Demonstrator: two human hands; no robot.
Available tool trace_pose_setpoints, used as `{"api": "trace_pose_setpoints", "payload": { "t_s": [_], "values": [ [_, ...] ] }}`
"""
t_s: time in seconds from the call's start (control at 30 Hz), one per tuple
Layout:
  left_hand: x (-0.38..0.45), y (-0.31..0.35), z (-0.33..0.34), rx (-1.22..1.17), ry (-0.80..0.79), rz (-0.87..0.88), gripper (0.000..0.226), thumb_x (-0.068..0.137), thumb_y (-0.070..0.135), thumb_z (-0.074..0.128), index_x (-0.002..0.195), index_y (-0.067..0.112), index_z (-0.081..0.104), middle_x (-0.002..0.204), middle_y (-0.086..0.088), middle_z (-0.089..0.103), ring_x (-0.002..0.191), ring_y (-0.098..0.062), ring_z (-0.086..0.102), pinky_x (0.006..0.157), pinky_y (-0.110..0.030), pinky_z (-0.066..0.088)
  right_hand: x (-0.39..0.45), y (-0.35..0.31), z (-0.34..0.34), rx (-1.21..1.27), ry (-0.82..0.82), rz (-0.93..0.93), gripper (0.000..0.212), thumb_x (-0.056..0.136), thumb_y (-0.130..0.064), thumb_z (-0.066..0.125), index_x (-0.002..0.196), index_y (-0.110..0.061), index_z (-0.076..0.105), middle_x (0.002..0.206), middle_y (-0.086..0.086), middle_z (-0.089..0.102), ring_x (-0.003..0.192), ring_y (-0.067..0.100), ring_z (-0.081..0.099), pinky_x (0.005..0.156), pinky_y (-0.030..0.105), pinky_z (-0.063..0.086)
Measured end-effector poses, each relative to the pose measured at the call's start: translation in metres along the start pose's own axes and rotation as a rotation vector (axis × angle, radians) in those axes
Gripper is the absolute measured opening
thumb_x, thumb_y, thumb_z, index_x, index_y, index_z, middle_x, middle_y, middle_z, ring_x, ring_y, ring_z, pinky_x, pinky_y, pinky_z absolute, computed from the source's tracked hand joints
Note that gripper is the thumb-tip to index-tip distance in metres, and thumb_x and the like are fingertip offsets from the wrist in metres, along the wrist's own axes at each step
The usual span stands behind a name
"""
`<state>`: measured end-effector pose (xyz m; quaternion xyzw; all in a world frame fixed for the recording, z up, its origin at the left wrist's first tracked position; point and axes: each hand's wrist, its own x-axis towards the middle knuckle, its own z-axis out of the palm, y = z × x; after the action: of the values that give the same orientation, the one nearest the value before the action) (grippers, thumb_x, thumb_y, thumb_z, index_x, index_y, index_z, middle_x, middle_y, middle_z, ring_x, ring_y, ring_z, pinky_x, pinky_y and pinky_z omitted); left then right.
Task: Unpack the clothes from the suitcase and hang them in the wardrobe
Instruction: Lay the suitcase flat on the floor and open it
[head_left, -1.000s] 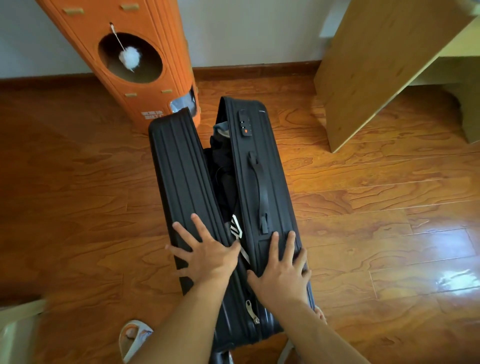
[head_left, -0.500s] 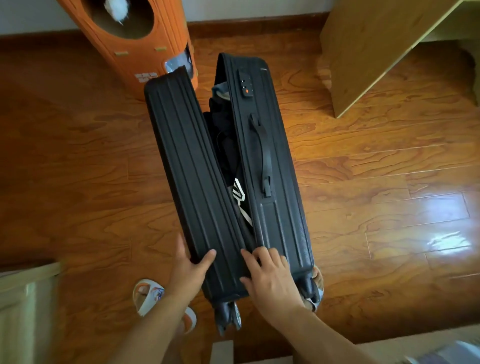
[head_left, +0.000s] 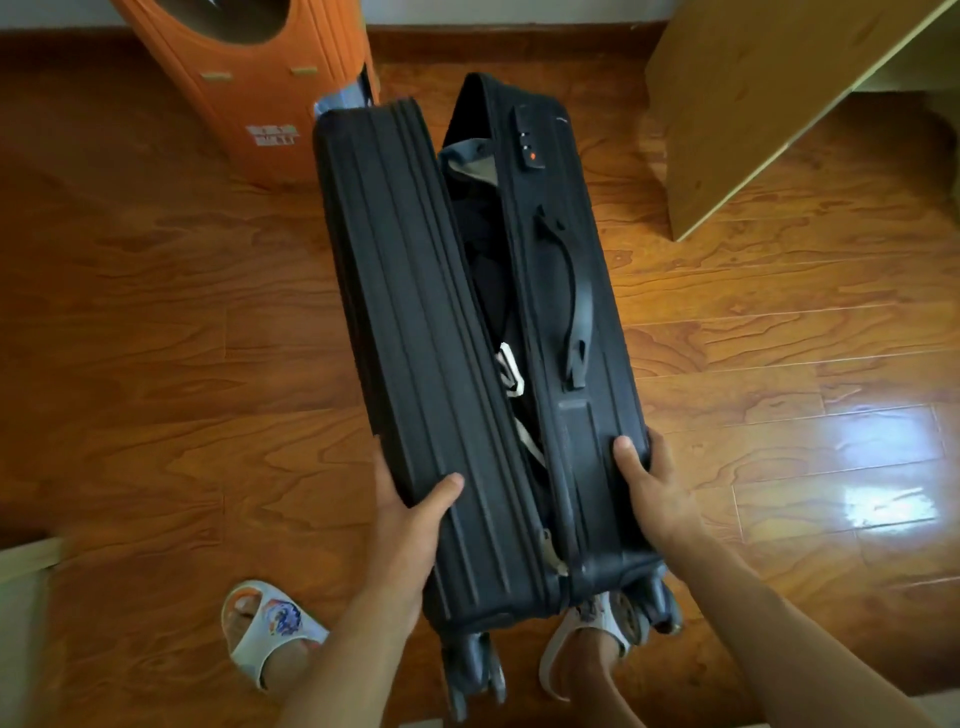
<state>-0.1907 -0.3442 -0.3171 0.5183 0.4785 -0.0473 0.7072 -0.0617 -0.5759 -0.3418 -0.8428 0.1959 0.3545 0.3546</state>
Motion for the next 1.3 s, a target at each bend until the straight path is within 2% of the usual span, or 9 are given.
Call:
{"api": "trace_pose_setpoints", "payload": {
  "t_s": [0.13,0.3,0.43,0.5,0.73,0.97,1.03,1.17,1.3],
  "values": [
    [0.000,0.011,0.067,0.325,-0.003,0.090,0.089,0.086,0.062,0.066,0.148,0.067,0.003,0.155,0.022,0.018,0.147,-0.020,0.022,0.119,-0.052,0.027,0.057,0.014,-0.057,0.111,-0.024,0.012,0.076,0.072,-0.083,0.044,0.137,-0.042,0.045,0.133,0.002,0.059,0.121,0.026,0.056,0.110,0.051,0.042],
    [0.007,0.003,0.138,0.735,-0.194,0.375,0.065,0.094,0.074,0.034,0.151,0.064,0.005,0.152,0.019,0.013,0.145,-0.011,0.013,0.123,-0.054,0.017,0.122,0.035,-0.127,0.180,-0.149,0.120,0.086,0.073,-0.091,0.043,0.140,-0.037,0.048,0.137,-0.001,0.058,0.120,0.020,0.058,0.110,0.043,0.042],
    [0.051,-0.030,0.166,1.341,-0.302,0.724,0.069,0.094,0.077,0.012,0.154,0.055,-0.013,0.168,0.011,-0.015,0.154,-0.023,-0.022,0.124,-0.059,-0.001,0.171,0.055,-0.170,0.286,-0.253,0.202,0.074,0.089,-0.080,0.025,0.111,-0.024,0.068,0.114,0.002,0.069,0.098,0.015,0.064,0.082,0.030,0.048],
    [0.077,-0.042,0.181,1.496,-0.302,0.764,0.075,0.089,0.084,0.010,0.152,0.055,-0.018,0.166,0.004,-0.029,0.153,-0.035,-0.023,0.121,-0.065,-0.001,0.203,0.070,-0.184,0.330,-0.317,0.195,0.069,0.094,-0.075,0.022,0.109,-0.028,0.069,0.113,0.001,0.069,0.101,0.016,0.063,0.084,0.029,0.048],
    [0.131,-0.080,0.271,1.749,-0.278,0.899,0.077,0.092,0.077,0.023,0.159,0.040,0.011,0.170,-0.011,-0.001,0.153,-0.047,-0.006,0.111,-0.080,0.010,0.305,0.147,-0.210,0.397,-0.529,0.236,0.093,0.082,-0.088,0.029,0.152,-0.027,0.038,0.156,-0.009,0.035,0.142,0.017,0.035,0.121,0.042,0.021],
    [0.178,-0.106,0.301,2.017,-0.232,0.869,0.072,0.095,0.072,0.021,0.159,0.040,0.018,0.170,-0.004,0.008,0.156,-0.037,-0.002,0.113,-0.077,0.009,0.356,0.218,-0.219,0.529,-0.770,0.198,0.079,0.090,-0.081,0.018,0.154,-0.036,0.032,0.161,-0.010,0.027,0.144,0.019,0.031,0.117,0.046,0.023],
    [0.176,-0.106,0.299,2.030,-0.252,0.833,0.073,0.095,0.070,0.023,0.159,0.037,0.019,0.170,-0.006,0.008,0.156,-0.036,-0.005,0.113,-0.076,0.006,0.356,0.232,-0.220,0.528,-0.736,0.167,0.068,0.097,-0.070,0.027,0.154,-0.034,0.033,0.161,-0.009,0.028,0.146,0.020,0.029,0.119,0.048,0.023],
    [0.170,-0.097,0.305,2.089,-0.260,0.710,0.075,0.095,0.073,0.023,0.159,0.034,0.022,0.170,-0.008,0.006,0.155,-0.036,-0.010,0.114,-0.076,0.004,0.347,0.251,-0.215,0.293,-0.413,0.027,0.044,0.096,-0.006,0.050,0.132,-0.025,0.065,0.136,-0.005,0.060,0.126,0.016,0.055,0.108,0.039,0.045],
    [0.150,-0.087,0.339,1.990,-0.230,0.752,0.070,0.088,0.041,0.068,0.147,0.015,0.042,0.159,-0.020,0.018,0.150,-0.047,0.007,0.112,-0.079,0.011,0.330,0.264,-0.228,-0.285,-0.254,-0.194,0.024,0.096,-0.009,0.059,0.115,-0.014,0.073,0.110,0.000,0.071,0.102,0.020,0.063,0.089,0.036,0.052]
  ]
}}
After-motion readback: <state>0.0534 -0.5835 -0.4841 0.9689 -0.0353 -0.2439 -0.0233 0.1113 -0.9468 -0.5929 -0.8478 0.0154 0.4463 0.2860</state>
